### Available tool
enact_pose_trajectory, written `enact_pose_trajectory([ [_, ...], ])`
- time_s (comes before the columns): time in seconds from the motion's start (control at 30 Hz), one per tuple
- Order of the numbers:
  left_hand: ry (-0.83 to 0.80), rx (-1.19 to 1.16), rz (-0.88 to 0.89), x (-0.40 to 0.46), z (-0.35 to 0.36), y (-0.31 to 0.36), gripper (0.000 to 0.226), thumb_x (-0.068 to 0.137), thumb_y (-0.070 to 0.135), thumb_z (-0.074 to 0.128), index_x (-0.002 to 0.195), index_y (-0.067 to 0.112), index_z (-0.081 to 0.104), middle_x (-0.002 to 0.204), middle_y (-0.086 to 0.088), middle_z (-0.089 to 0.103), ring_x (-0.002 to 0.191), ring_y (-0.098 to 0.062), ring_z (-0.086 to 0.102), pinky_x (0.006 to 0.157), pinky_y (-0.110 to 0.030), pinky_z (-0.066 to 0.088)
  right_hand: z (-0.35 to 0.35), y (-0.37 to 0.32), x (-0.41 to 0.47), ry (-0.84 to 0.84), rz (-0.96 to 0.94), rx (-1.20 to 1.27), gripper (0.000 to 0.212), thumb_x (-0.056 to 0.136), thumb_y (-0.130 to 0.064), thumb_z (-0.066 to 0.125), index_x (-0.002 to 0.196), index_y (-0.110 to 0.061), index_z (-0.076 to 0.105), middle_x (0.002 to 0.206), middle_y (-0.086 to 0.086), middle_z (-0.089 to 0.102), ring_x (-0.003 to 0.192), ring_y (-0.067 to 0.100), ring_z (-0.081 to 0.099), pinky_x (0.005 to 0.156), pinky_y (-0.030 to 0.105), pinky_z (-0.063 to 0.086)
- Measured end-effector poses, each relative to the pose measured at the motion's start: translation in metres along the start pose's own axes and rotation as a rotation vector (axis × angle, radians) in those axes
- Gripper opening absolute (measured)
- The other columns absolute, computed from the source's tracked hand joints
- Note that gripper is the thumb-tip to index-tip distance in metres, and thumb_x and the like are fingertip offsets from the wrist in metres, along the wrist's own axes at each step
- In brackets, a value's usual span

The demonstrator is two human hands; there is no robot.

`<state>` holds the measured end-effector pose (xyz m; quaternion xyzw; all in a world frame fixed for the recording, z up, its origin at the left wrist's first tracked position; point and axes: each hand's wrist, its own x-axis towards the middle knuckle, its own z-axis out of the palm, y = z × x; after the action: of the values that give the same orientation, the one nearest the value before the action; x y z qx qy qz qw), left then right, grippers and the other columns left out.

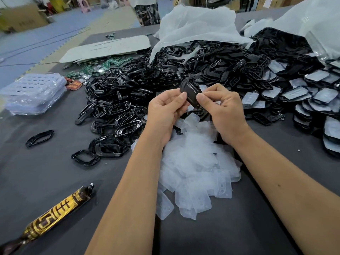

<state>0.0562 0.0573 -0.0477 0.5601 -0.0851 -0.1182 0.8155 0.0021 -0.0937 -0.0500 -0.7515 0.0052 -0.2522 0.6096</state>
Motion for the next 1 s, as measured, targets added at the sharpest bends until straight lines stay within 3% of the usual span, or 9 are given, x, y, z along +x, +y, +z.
enact_pose_trajectory([
  [0.13,-0.011,-0.008,-0.028,-0.002,0.001,0.003,0.015,0.1,0.005,0.064,0.111,-0.002,0.069,0.1,-0.018,0.072,0.082,-0.018,0.068,0.073,-0.024,0.06,-0.004,0.002,0.004,-0.128,0.14,0.265,0.025,0.1,-0.014,0.064,0.083,-0.021,0.081,0.079,0.005,0.066,0.075,0.016,0.056,0.072,0.027,0.047],
  [0.23,-0.003,0.007,-0.028,-0.001,0.0,0.003,0.017,0.101,0.006,0.063,0.114,-0.003,0.068,0.09,-0.011,0.074,0.074,-0.013,0.067,0.071,-0.022,0.06,-0.006,0.004,0.004,-0.17,0.174,0.349,0.028,0.099,-0.004,0.063,0.1,-0.022,0.083,0.092,0.003,0.077,0.079,0.012,0.062,0.076,0.024,0.053],
  [0.33,0.002,0.016,-0.03,0.0,0.0,0.002,0.018,0.101,0.008,0.063,0.114,-0.003,0.068,0.086,-0.008,0.073,0.072,-0.01,0.066,0.068,-0.02,0.058,-0.007,0.006,0.004,-0.174,0.16,0.369,0.029,0.096,0.004,0.064,0.107,-0.018,0.081,0.103,0.009,0.078,0.089,0.016,0.067,0.083,0.026,0.056],
  [0.53,0.016,0.04,-0.024,0.0,0.0,0.001,0.014,0.101,0.01,0.065,0.112,0.002,0.067,0.087,-0.007,0.073,0.072,-0.01,0.065,0.068,-0.021,0.057,-0.006,0.006,0.003,-0.125,0.153,0.333,0.026,0.094,0.006,0.067,0.104,-0.015,0.08,0.097,0.009,0.079,0.091,0.019,0.071,0.091,0.036,0.059],
  [0.7,0.024,0.033,-0.033,0.001,0.0,0.001,0.014,0.1,0.009,0.065,0.111,0.001,0.068,0.078,-0.003,0.072,0.065,-0.008,0.062,0.065,-0.019,0.056,-0.006,0.006,0.003,-0.119,0.198,0.384,0.028,0.09,0.007,0.072,0.104,-0.017,0.079,0.088,0.005,0.079,0.083,0.017,0.074,0.085,0.032,0.061],
  [0.83,0.062,-0.019,-0.021,0.001,0.002,0.0,0.022,0.096,0.001,0.069,0.117,-0.004,0.066,0.088,-0.009,0.075,0.069,-0.011,0.066,0.066,-0.02,0.056,-0.007,0.01,0.006,-0.131,0.215,0.354,0.032,0.088,0.008,0.073,0.112,-0.012,0.075,0.078,0.0,0.074,0.077,0.015,0.071,0.083,0.03,0.058],
  [1.0,0.093,-0.068,0.023,0.002,0.004,0.0,0.019,0.093,-0.007,0.068,0.107,0.006,0.067,0.084,-0.005,0.077,0.072,-0.011,0.07,0.067,-0.021,0.056,-0.007,0.01,0.006,-0.189,0.203,0.33,0.036,0.09,0.011,0.07,0.122,-0.006,0.068,0.076,-0.001,0.069,0.073,0.013,0.065,0.08,0.028,0.056],
])
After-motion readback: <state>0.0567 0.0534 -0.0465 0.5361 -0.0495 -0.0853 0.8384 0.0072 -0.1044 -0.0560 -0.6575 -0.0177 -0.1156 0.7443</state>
